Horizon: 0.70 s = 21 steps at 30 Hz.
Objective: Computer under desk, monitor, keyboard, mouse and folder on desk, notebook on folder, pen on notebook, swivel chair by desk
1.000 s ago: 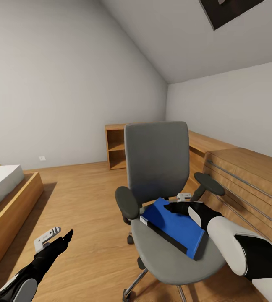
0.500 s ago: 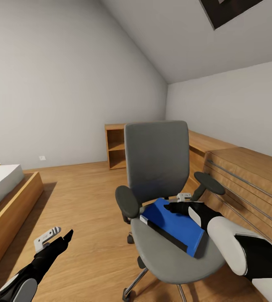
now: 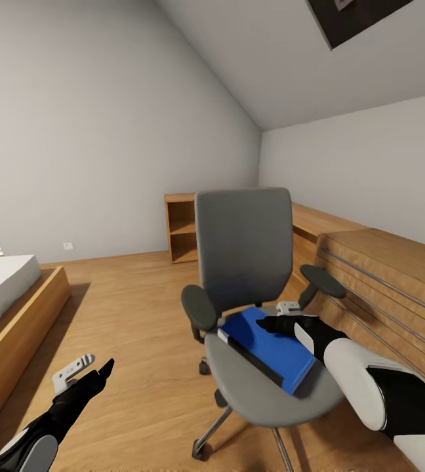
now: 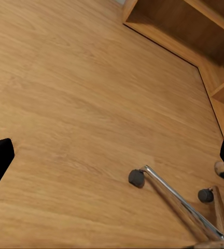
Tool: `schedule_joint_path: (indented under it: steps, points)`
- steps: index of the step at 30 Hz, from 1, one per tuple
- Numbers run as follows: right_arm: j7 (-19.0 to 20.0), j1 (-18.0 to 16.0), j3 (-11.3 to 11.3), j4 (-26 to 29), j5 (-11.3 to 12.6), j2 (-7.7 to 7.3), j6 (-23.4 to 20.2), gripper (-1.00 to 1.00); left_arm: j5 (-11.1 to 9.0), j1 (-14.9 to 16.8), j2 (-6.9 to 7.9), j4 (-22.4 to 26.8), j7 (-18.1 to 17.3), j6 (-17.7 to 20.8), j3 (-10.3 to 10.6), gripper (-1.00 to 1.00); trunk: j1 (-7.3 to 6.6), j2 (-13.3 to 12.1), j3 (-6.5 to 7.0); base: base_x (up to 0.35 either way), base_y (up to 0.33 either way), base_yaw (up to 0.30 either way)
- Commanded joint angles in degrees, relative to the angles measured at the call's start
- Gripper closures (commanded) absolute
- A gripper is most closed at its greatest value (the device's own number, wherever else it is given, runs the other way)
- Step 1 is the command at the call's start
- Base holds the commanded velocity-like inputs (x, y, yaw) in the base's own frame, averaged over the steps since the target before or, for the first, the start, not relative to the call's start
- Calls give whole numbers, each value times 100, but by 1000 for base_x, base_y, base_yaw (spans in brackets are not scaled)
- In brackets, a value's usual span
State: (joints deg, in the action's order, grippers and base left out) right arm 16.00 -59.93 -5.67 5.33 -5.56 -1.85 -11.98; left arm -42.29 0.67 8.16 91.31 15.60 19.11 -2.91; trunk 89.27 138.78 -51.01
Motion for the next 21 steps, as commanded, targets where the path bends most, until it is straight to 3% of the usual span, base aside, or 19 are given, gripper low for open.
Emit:
schedule_joint_path:
  steps: [1, 9, 21]
  points:
    - [27, -1, -48, 12, -59, 0, -33, -100, -60, 3, 2, 9, 40, 19, 1, -100, -2, 3, -6, -87, 0, 0]
    - [26, -1, -49, 12, -59, 0, -33, -100, -60, 3, 2, 9, 44, 14, 1, -100, -2, 3, -6, -53, 0, 0]
    - [26, -1, -49, 12, -59, 0, -33, -100, -60, 4, 2, 9, 48, 17, -1, -100, -2, 3, -6, -207, 0, 0]
